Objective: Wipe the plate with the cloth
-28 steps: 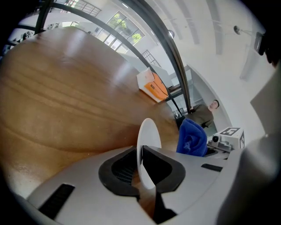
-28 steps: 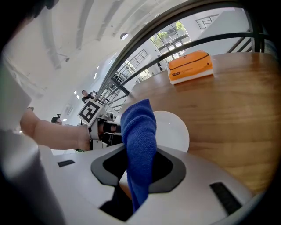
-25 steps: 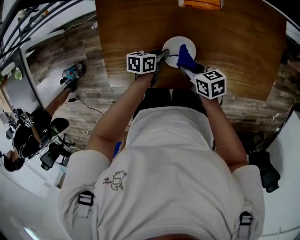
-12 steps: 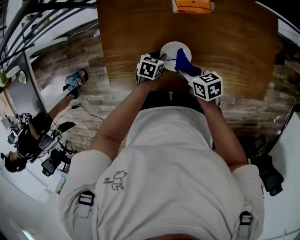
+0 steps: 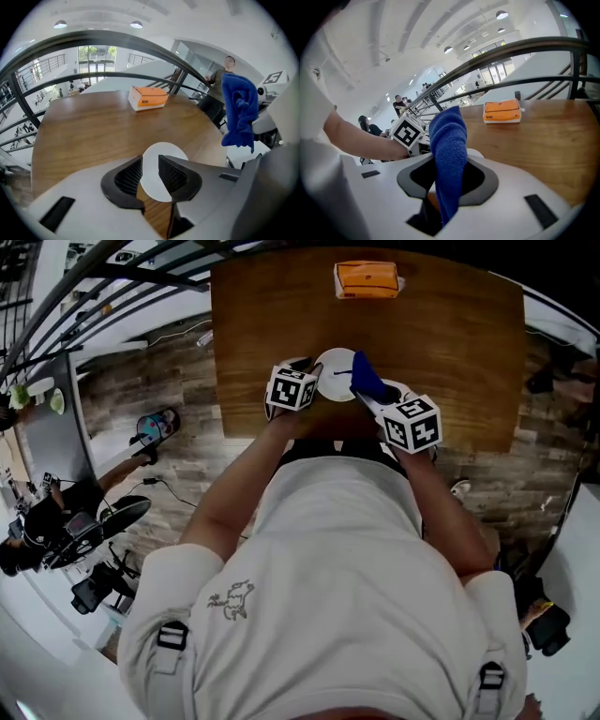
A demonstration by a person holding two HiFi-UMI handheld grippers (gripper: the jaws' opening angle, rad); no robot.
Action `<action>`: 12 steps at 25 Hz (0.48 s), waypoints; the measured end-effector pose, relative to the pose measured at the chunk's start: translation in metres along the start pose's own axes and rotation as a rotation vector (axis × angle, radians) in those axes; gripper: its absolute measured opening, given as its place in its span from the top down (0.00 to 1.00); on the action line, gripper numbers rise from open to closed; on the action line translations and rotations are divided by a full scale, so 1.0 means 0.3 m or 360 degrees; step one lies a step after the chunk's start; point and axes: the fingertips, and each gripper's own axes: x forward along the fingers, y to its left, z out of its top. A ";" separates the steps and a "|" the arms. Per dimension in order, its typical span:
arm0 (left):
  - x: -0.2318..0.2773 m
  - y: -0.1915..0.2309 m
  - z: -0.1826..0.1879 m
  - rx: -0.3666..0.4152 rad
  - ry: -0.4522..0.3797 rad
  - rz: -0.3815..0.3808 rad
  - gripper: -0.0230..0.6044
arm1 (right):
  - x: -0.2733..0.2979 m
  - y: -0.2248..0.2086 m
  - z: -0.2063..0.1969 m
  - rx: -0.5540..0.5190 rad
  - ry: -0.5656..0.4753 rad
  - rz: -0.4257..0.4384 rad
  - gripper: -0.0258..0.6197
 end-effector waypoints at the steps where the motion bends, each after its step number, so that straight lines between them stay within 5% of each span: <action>1: -0.028 -0.015 0.029 -0.0001 -0.0046 -0.0002 0.79 | -0.018 0.010 0.018 -0.0029 -0.0021 0.0000 0.77; 6: -0.170 -0.120 0.169 0.0077 -0.0295 0.0011 0.91 | -0.093 0.041 0.098 -0.0137 -0.0122 0.0029 0.77; 10: -0.255 -0.269 0.239 0.0061 -0.0466 -0.0281 0.95 | -0.124 0.074 0.150 -0.0221 -0.0190 0.0077 0.77; 12: -0.319 -0.295 0.279 0.0038 -0.0586 -0.0330 0.95 | -0.130 0.092 0.172 -0.0255 -0.0212 0.0106 0.77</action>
